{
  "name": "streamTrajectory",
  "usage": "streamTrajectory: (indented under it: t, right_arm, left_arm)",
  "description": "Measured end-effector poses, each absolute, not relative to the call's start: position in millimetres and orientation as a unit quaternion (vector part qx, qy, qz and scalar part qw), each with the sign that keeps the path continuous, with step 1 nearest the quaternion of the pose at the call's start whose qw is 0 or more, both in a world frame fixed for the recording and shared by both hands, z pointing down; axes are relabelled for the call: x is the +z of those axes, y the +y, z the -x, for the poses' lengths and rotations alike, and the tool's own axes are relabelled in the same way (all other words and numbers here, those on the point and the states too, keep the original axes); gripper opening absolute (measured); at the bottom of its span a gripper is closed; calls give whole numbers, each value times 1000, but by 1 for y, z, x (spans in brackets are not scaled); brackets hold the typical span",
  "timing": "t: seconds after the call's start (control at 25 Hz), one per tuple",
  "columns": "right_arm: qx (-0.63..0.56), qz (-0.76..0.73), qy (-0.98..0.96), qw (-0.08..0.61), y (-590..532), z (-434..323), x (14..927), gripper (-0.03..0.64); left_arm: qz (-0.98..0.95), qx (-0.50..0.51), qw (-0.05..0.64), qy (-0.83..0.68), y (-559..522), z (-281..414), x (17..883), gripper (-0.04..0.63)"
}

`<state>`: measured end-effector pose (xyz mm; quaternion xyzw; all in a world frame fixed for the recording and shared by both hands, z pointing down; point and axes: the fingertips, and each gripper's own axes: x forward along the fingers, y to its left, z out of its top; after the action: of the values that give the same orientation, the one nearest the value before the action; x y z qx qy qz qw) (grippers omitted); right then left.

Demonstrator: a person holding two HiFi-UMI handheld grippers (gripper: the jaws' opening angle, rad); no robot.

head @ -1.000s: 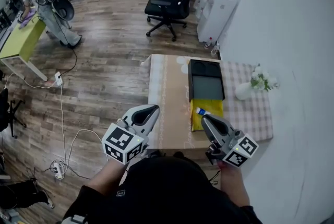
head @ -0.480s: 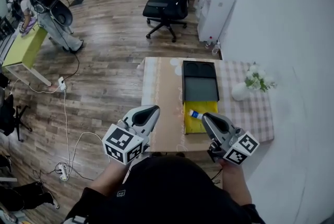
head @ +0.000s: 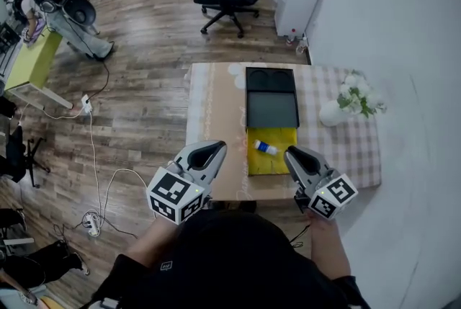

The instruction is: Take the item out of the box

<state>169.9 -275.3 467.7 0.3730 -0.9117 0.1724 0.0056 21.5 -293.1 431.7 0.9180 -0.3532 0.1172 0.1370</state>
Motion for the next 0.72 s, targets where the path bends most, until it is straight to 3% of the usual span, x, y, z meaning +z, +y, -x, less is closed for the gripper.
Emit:
streamTrajectory:
  t: [0.52,0.6,0.72]
  right_arm:
    - [183,-325,-912,168,-317,-146,568,47]
    - [187,-311,-912,191,-323,-137,583,105]
    - [174,-289,-908,248,-327,-126,611,132]
  left_arm:
    - [-899,143,190,-368,-305,-14,479,15]
    - [-895,145,201,-371,-307,-10,487,15]
    - [-891,147,210,-374,-311,-5,496,15]
